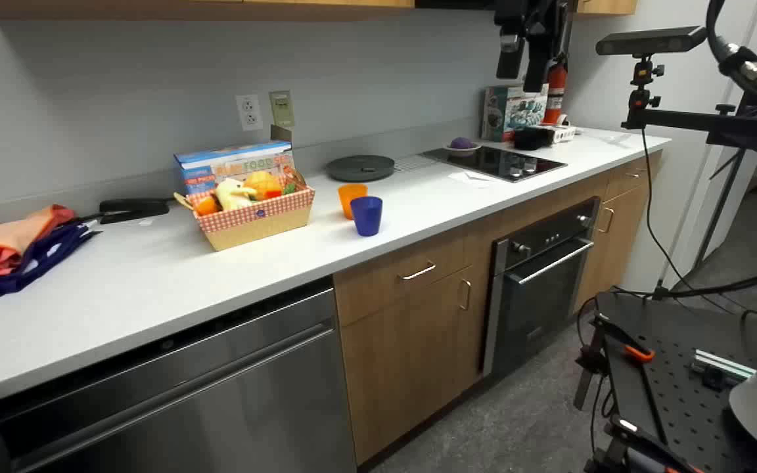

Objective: Open the bottom left drawer

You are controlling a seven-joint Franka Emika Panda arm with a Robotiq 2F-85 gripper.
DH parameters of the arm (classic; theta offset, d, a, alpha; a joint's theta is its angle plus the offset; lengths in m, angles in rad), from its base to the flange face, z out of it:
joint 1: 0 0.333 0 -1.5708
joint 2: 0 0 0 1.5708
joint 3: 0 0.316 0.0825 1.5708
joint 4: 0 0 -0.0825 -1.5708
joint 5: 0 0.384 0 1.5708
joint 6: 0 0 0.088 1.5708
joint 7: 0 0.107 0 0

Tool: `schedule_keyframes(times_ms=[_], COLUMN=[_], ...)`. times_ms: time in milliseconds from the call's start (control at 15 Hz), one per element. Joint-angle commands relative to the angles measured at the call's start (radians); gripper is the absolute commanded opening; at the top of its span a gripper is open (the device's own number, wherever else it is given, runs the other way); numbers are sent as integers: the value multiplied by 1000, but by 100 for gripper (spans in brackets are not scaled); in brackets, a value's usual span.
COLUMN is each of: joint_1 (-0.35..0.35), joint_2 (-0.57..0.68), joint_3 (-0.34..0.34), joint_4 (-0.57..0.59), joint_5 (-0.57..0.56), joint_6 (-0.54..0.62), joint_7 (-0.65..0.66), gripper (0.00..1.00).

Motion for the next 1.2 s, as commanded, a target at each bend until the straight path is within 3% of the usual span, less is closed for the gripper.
schedule_keyframes(times_ms=[0,933,1133], joint_1=[-25,-25,-32], joint_2=[3,3,7], joint_3=[19,19,29], joint_4=[2,2,-29], joint_5=[11,11,-12], joint_6=[-4,-4,50], joint_7=[-11,-11,-15], gripper=[100,100,100])
